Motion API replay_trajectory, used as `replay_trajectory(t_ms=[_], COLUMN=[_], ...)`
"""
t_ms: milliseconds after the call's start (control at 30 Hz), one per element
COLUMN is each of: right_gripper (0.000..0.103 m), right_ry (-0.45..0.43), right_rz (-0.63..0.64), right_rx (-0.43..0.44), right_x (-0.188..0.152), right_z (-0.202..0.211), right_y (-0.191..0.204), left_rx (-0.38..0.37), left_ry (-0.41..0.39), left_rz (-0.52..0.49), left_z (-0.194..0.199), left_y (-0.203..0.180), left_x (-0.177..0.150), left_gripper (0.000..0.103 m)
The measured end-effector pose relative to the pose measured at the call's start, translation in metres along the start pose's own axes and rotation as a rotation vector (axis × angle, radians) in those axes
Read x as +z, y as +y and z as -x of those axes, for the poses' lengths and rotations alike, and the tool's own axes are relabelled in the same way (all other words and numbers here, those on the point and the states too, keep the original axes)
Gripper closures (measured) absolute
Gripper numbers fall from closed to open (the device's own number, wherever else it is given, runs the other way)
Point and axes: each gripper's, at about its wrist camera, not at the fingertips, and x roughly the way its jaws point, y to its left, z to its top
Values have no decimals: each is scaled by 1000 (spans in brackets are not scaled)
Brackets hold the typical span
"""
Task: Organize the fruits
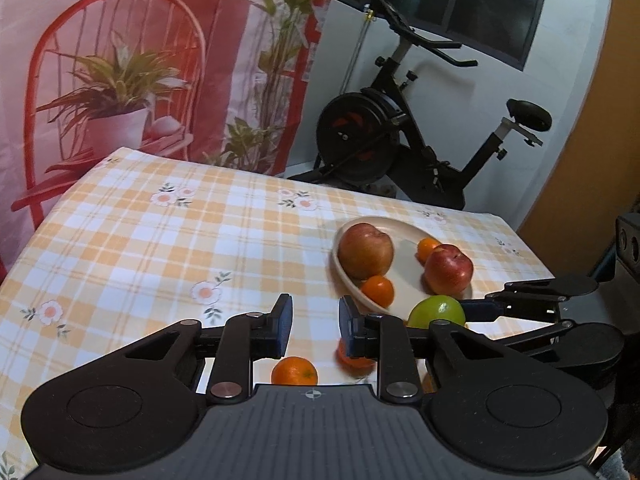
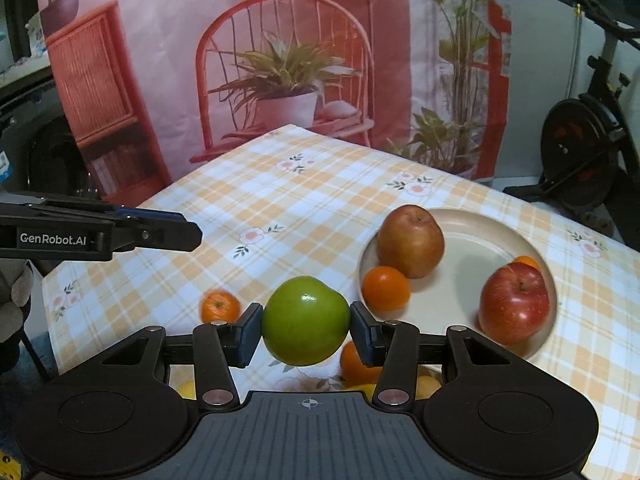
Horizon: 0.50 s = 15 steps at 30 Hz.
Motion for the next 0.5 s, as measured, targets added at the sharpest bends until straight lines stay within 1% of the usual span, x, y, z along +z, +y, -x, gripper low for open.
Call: replay_trajectory(t_ms=[100, 167, 233, 333, 500], right_gripper=[60, 60, 60, 60, 60], right_ry=[4, 1, -5, -9, -33], right_rz=[-15, -26, -34, -33, -47], right_rx=[3, 5, 8, 9, 6], right_x=[-5, -8, -10, -13, -11], right_z=[-1, 0, 1, 4, 5], right_y=[-5, -7, -9, -10, -12], left_rx=[-12, 1, 16, 47, 89], left_ry=[31, 56, 65, 55, 21], left_rz=[3, 36, 67, 85, 115], left_z=[-12, -19, -22, -17, 5], left_y=[-1, 5, 14, 26, 49], left_x=[-2, -5, -7, -4, 5], left_gripper=[76, 76, 76, 76, 76])
